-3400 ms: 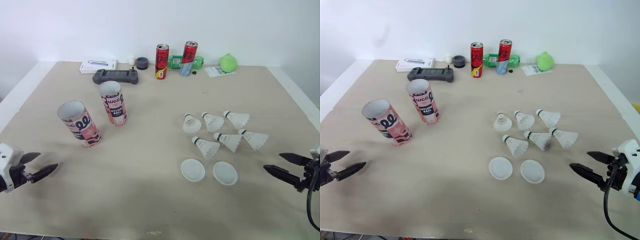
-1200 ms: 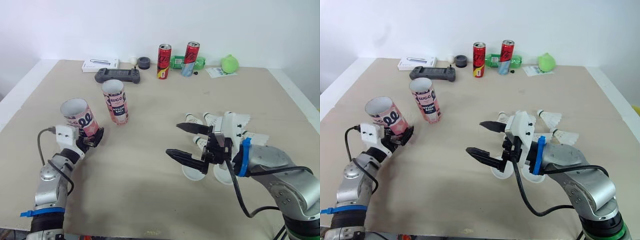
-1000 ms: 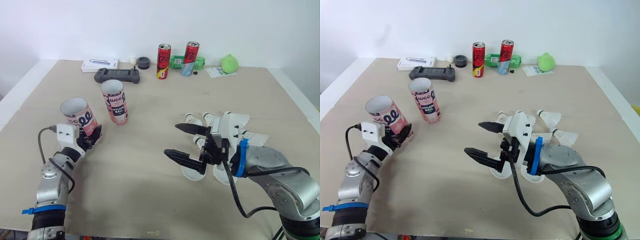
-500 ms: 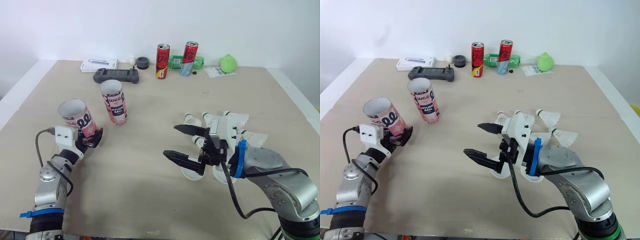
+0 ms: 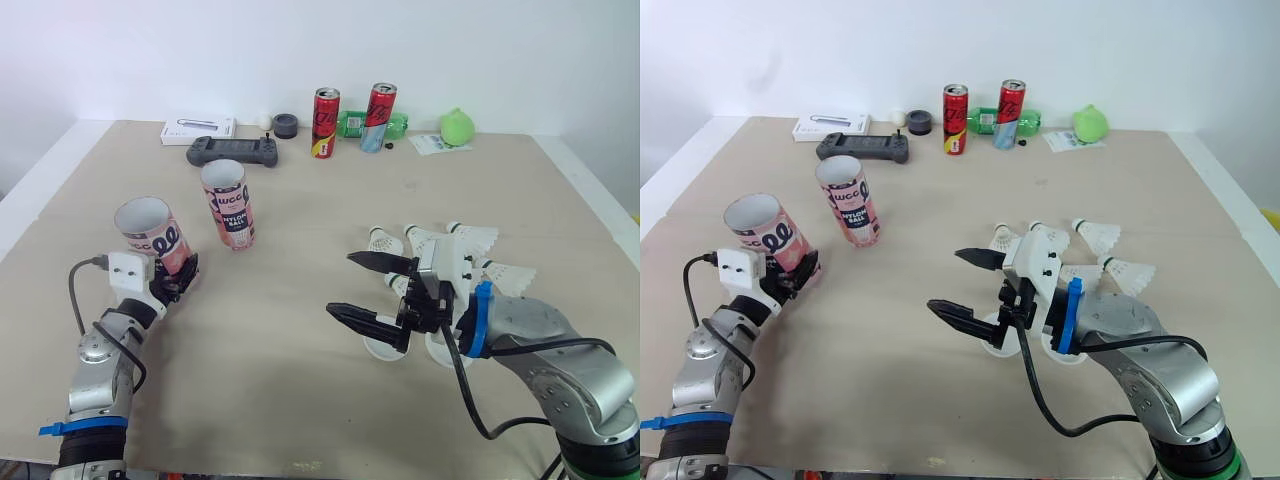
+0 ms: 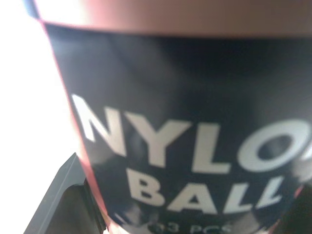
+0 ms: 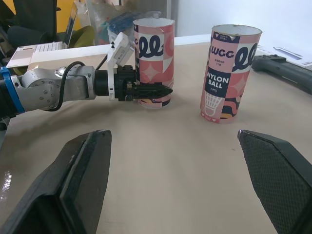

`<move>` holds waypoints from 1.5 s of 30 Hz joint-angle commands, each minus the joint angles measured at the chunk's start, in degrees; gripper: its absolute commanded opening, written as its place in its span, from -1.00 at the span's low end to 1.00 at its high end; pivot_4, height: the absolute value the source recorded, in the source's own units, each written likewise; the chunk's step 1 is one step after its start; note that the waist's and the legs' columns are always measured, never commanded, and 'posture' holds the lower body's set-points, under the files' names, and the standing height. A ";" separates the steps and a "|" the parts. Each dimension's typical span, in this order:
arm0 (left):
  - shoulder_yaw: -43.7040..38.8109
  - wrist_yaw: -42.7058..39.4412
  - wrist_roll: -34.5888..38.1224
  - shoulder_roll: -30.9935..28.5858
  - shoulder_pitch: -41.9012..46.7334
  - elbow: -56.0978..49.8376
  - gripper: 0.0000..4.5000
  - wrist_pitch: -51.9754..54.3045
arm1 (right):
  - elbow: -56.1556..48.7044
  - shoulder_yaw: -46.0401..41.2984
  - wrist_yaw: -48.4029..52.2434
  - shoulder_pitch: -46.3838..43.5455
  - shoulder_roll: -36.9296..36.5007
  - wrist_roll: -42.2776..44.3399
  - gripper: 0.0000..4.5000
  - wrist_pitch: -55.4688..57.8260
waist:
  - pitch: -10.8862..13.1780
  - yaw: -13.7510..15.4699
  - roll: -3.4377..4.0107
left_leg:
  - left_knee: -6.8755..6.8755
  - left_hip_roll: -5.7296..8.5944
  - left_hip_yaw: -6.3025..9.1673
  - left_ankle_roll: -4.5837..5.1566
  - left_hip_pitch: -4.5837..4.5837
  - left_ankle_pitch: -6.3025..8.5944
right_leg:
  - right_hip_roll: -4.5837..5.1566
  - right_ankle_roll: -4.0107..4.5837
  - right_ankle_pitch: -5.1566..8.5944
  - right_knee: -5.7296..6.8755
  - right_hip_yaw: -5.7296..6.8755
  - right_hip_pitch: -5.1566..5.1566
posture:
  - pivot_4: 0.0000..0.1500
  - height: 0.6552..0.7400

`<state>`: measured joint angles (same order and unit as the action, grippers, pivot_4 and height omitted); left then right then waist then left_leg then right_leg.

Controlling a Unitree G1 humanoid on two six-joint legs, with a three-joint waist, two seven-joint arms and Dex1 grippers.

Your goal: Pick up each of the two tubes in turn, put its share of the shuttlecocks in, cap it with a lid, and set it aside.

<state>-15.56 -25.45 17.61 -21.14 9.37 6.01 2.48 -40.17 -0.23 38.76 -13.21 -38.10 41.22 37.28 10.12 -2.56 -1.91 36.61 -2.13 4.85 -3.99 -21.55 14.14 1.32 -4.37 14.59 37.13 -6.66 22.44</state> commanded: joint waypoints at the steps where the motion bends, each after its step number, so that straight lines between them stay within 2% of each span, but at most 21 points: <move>1: -0.42 0.15 -0.18 -0.64 -0.51 -1.83 0.44 -0.66 | -1.24 -0.57 0.15 0.35 -0.17 0.18 1.00 -0.57 | 0.00 0.00 0.00 | 0.00 0.00 0.00 0.00 0.00 0.00 | 0.00 -0.01 0.00 0.00 0.00 0.00 | 1.00 1.00; 5: -0.32 -0.04 -0.65 -0.93 -0.92 -1.95 0.44 -1.47 | -1.89 -0.64 -0.26 1.67 -0.35 -0.04 1.00 -0.47 | 0.00 0.00 0.00 | -0.02 0.00 0.00 0.00 0.00 0.00 | 0.00 0.00 0.01 -0.01 0.00 0.00 | 1.00 1.00; 8: 0.71 -0.71 -4.65 -3.50 -2.14 -3.41 0.44 -5.28 | -3.44 -1.77 -3.32 4.34 0.22 -1.09 1.00 -0.30 | 0.00 0.00 0.00 | -0.04 0.00 0.00 0.00 0.00 0.00 | 0.00 0.00 0.01 -0.01 0.00 0.02 | 1.00 1.00; 11: 2.14 -0.55 -12.73 -8.71 -4.59 -5.52 0.44 -12.86 | -6.68 -2.74 -7.66 11.11 0.17 -5.98 1.00 -1.54 | 0.00 0.01 0.00 | -0.14 -0.01 0.01 0.00 -0.01 0.00 | 0.00 0.06 0.05 -0.01 0.00 0.08 | 1.00 1.00; 15: 4.47 3.02 -27.46 -16.26 -8.60 -7.85 0.44 -23.50 | -10.30 -5.82 -16.75 19.21 2.21 -10.59 1.00 0.77 | 0.00 0.04 0.02 | -0.20 0.00 -0.03 -0.03 -0.28 0.01 | 0.05 0.10 0.09 -0.01 -0.02 0.39 | 1.00 1.00; 18: 6.24 6.49 -36.57 -19.78 -9.85 -7.62 0.44 -28.15 | -11.99 -7.14 -19.78 23.63 3.42 -12.99 1.00 0.97 | 0.00 0.04 0.01 | -0.17 0.02 -0.05 -0.07 -0.48 -0.02 | 0.08 0.10 0.05 -0.01 -0.02 0.58 | 1.00 1.00; 21: 7.60 9.41 -41.79 -21.03 -8.93 -6.95 0.44 -29.63 | -13.34 -7.87 -22.00 27.43 4.66 -14.32 1.00 1.57 | 0.01 0.03 0.04 | -0.17 0.00 -0.04 -0.08 -0.55 -0.03 | 0.06 0.06 0.06 0.00 0.00 0.65 | 1.00 1.00; 29: 11.11 11.00 -44.18 -19.94 -5.16 -6.42 0.44 -28.92 | -13.07 -5.94 -25.70 29.63 8.51 -16.59 1.00 3.04 | 0.02 -0.14 0.05 | -0.17 -0.03 -0.07 -0.14 -0.56 -0.13 | 0.06 -0.12 0.04 0.00 0.03 0.69 | 1.00 1.00; 42: 11.73 12.18 -43.80 -18.86 -5.67 -7.60 0.44 -27.41 | 1.90 -2.83 -26.90 21.16 16.40 -21.29 1.00 -1.73 | 0.03 -0.11 0.07 | -0.17 -0.12 -0.07 -0.11 -0.58 -0.17 | -0.01 0.04 -0.09 0.05 0.06 0.75 | 1.00 1.00; 45: 11.59 12.48 -43.82 -18.87 -5.94 -7.89 0.42 -27.23 | 3.86 -2.72 -26.94 20.27 17.46 -22.11 0.40 -2.98 | 0.03 -0.10 0.07 | -0.18 -0.11 -0.06 -0.11 -0.59 -0.17 | -0.01 0.19 -0.18 0.07 0.06 0.76 | 1.00 1.00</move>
<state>-2.84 -14.02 -26.48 -39.74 3.55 0.25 -24.73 -36.09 -2.50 11.87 7.82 -21.01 19.69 36.05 10.14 -2.66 -1.84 36.43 -2.24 4.78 -4.10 -22.15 13.97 1.32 -4.18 14.42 37.20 -6.59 23.20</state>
